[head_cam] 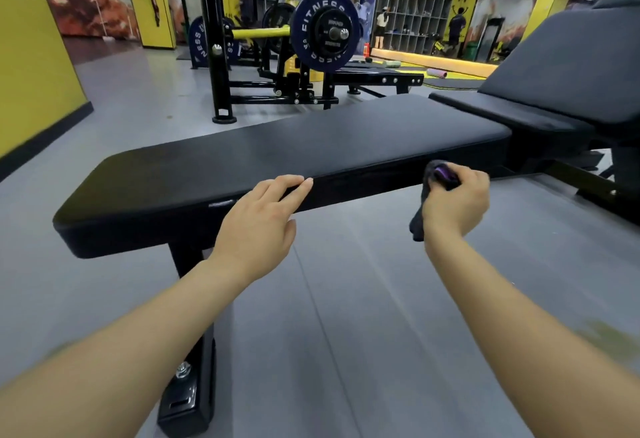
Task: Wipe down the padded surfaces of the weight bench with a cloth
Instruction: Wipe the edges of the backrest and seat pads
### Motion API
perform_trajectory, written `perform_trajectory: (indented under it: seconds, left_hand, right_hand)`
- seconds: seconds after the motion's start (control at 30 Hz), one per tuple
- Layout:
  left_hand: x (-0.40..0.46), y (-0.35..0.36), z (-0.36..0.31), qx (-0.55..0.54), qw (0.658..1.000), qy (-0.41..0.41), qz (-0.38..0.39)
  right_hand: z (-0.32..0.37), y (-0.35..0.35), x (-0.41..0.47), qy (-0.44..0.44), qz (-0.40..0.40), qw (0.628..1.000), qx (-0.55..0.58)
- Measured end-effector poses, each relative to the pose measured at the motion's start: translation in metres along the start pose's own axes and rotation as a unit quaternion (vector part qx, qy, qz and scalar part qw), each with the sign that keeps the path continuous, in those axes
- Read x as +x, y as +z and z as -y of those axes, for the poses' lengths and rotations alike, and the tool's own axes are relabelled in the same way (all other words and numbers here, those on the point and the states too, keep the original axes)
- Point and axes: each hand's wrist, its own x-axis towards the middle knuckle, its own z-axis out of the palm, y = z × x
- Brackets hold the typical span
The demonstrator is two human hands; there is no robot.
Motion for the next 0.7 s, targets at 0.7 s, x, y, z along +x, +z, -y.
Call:
perform_trajectory:
  seconds: [0.7]
  left_hand:
    - [-0.001, 0.0, 0.003, -0.023, 1.0, -0.02, 0.004]
  right_hand:
    - [0.031, 0.033, -0.05, -0.052, -0.008, 0.998, 0.035]
